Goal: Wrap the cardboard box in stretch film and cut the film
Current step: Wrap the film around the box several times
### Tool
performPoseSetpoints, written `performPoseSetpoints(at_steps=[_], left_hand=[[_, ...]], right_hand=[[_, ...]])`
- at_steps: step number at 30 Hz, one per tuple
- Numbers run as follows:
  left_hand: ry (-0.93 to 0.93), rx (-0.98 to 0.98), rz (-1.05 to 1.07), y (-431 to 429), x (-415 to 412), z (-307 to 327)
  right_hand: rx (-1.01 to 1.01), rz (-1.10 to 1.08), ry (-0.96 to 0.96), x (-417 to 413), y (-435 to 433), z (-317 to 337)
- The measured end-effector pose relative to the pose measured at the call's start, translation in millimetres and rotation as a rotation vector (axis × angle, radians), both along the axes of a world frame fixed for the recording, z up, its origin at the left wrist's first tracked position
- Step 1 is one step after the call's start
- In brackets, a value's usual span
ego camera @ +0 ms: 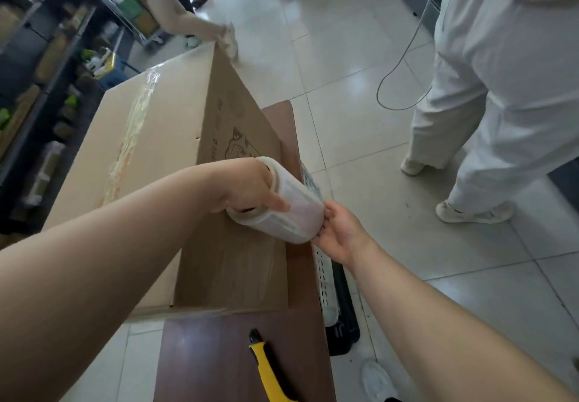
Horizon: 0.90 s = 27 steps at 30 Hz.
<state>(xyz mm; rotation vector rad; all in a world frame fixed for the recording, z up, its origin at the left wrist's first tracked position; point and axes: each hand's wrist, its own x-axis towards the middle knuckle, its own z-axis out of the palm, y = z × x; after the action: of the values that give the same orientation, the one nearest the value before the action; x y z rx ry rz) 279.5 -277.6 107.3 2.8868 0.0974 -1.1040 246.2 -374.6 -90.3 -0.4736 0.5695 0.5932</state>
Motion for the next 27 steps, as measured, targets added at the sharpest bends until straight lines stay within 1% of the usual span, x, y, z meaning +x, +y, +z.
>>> performPoseSetpoints(at_steps=[3, 5, 6, 9, 11, 12, 14, 17, 18, 22, 25, 27], left_hand=[[0.028, 0.051, -0.109, 5.0, 11.2, 2.4], [0.005, 0.023, -0.116, 8.2, 22.0, 2.8], [-0.002, -0.044, -0.05, 9.2, 28.4, 3.5], [0.088, -0.345, 0.318, 7.7, 45.0, 3.6], [0.121, -0.412, 0.496, 5.5, 55.8, 0.1], [0.125, -0.421, 0.544, 4.4, 59.0, -1.7], [0.13, -0.426, 0.56, -0.3, 62.1, -2.7], [0.104, -0.404, 0.49, -4.7, 64.3, -2.5], [0.07, -0.366, 0.42, -3.5, 66.3, -2.9], [-0.062, -0.098, 0.009, 4.6, 77.8, -0.2], [-0.059, -0.007, -0.164, 9.6, 85.3, 2.2], [-0.047, -0.008, -0.191, 11.1, 91.8, 1.1]], right_hand=[[0.003, 0.007, 0.016, 19.2, -1.9, 2.0], [0.003, 0.0, 0.035, 26.7, -0.7, 0.9], [0.014, -0.011, 0.043, 29.1, 0.3, -0.7], [0.075, -0.073, 0.043, 32.5, 2.5, -1.6], [0.113, -0.122, 0.053, 34.0, 5.0, -4.1], [0.124, -0.139, 0.058, 34.5, 5.7, -5.2], [0.113, -0.163, 0.066, 36.4, 6.3, -7.6], [0.067, -0.176, 0.034, 45.7, 2.4, -1.3], [0.05, -0.166, 0.024, 50.0, 0.4, 1.6], [-0.023, -0.08, 0.02, 77.5, -7.1, 6.7], [-0.049, 0.002, -0.001, 99.1, -10.0, 5.2], [-0.03, 0.018, 0.008, 111.0, -10.9, 3.2]])
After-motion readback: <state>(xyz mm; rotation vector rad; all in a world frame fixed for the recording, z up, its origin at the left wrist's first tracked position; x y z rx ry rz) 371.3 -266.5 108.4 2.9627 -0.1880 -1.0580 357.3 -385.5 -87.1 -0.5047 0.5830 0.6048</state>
